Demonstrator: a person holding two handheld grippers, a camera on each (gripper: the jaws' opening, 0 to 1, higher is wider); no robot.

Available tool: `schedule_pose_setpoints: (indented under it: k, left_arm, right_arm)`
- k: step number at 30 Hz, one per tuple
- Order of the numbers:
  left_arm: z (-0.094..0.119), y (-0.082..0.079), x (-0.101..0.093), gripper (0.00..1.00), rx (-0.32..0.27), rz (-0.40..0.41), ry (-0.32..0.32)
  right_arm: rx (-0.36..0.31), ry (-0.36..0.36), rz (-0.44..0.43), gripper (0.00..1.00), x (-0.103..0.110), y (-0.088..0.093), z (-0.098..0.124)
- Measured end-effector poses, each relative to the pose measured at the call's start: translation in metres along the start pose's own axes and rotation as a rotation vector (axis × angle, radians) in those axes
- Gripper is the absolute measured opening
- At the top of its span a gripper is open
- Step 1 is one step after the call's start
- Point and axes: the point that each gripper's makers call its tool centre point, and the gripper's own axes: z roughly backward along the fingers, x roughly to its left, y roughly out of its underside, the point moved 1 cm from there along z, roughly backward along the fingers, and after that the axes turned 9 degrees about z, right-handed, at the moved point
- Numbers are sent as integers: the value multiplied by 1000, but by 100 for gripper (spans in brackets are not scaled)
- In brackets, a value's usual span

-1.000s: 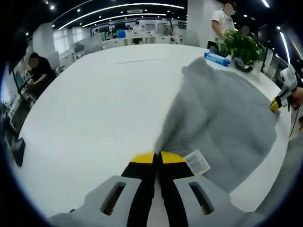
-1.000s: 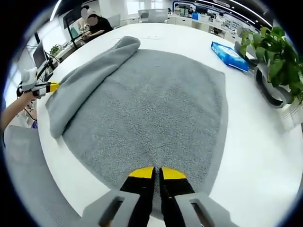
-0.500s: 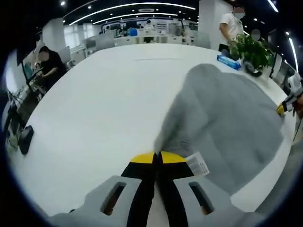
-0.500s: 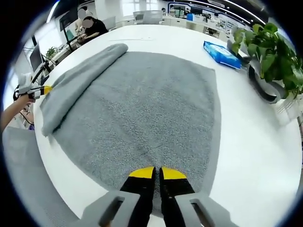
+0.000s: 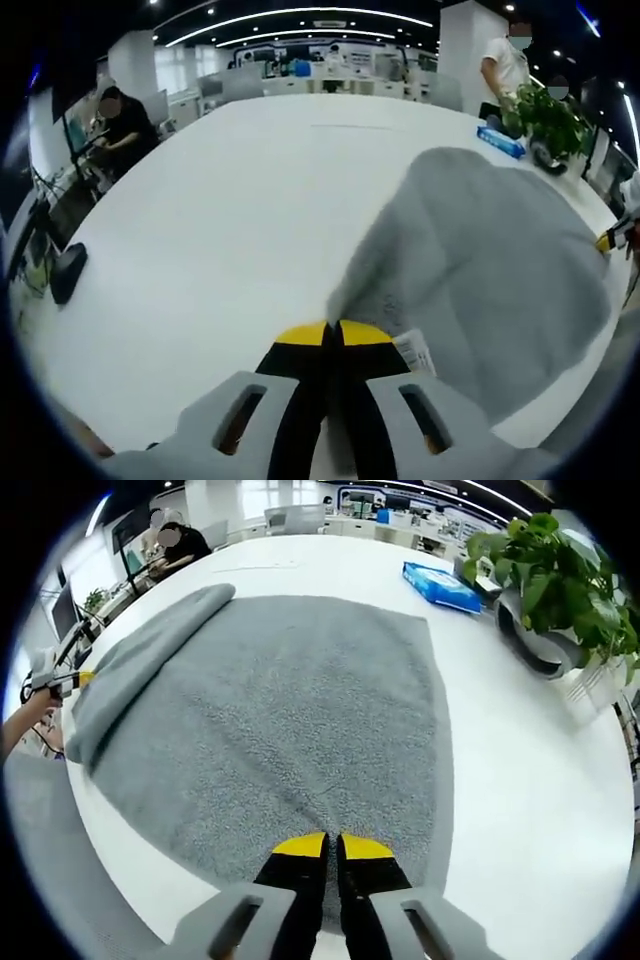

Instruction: Open the folded towel by lifting each exposed corner and separating the folded layers until the towel lies flat within the target outline without major curled edges

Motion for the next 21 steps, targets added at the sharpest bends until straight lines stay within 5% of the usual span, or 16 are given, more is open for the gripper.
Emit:
schedule_pose_setpoints:
  k: [11,21]
  left_arm:
    - [9,1,27,2,-20,47,-45]
    - [9,7,32,2,-37,80,-63]
  right_arm:
    - [-11,28,-50,1,-14,17,7]
    - [-30,58,-108,1,-20,37,17]
